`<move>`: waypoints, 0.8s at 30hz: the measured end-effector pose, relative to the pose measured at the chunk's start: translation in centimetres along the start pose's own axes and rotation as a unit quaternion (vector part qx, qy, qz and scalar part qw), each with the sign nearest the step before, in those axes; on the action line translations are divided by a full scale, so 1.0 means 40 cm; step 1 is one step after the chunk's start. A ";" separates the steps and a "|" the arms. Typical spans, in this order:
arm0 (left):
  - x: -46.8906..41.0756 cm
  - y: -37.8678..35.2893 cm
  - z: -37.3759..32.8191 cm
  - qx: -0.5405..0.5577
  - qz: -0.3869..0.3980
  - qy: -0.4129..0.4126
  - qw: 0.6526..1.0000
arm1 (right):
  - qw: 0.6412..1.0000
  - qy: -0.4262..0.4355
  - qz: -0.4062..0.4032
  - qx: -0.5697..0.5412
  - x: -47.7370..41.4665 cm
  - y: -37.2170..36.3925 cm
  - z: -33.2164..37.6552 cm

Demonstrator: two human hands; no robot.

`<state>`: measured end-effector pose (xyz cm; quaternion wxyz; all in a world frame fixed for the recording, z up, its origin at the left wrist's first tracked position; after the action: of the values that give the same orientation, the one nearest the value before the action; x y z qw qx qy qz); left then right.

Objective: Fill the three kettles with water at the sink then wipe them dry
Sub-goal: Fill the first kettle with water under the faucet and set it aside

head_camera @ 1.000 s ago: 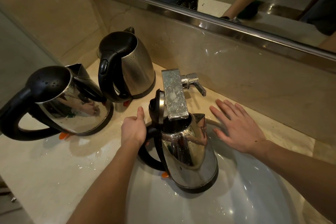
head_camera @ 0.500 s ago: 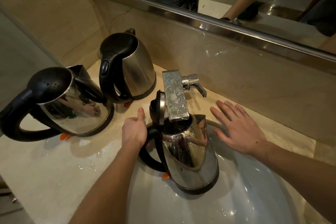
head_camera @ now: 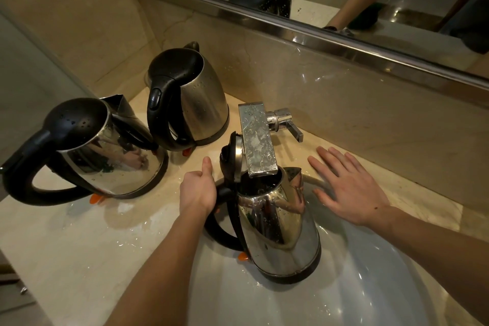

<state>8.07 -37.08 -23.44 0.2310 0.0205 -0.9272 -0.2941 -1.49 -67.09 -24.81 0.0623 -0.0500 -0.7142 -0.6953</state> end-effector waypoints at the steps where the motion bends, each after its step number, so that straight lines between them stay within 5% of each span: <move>1: 0.001 0.001 -0.002 -0.002 0.000 -0.002 1.000 | 1.000 0.000 0.000 -0.001 0.000 0.000 0.000; 24: -0.003 -0.001 -0.005 -0.013 -0.006 -0.026 1.000 | 1.000 0.000 0.000 -0.021 0.000 -0.001 -0.002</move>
<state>8.27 -37.20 -23.37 0.2054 0.0151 -0.9288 -0.3080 -1.50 -67.17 -24.85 0.0609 -0.0512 -0.6998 -0.7099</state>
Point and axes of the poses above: each hand's wrist, its own x-axis away from the middle knuckle, its own y-axis out of the back of the hand, z = x × y, the point moved 9 cm from there along -x, towards the middle knuckle
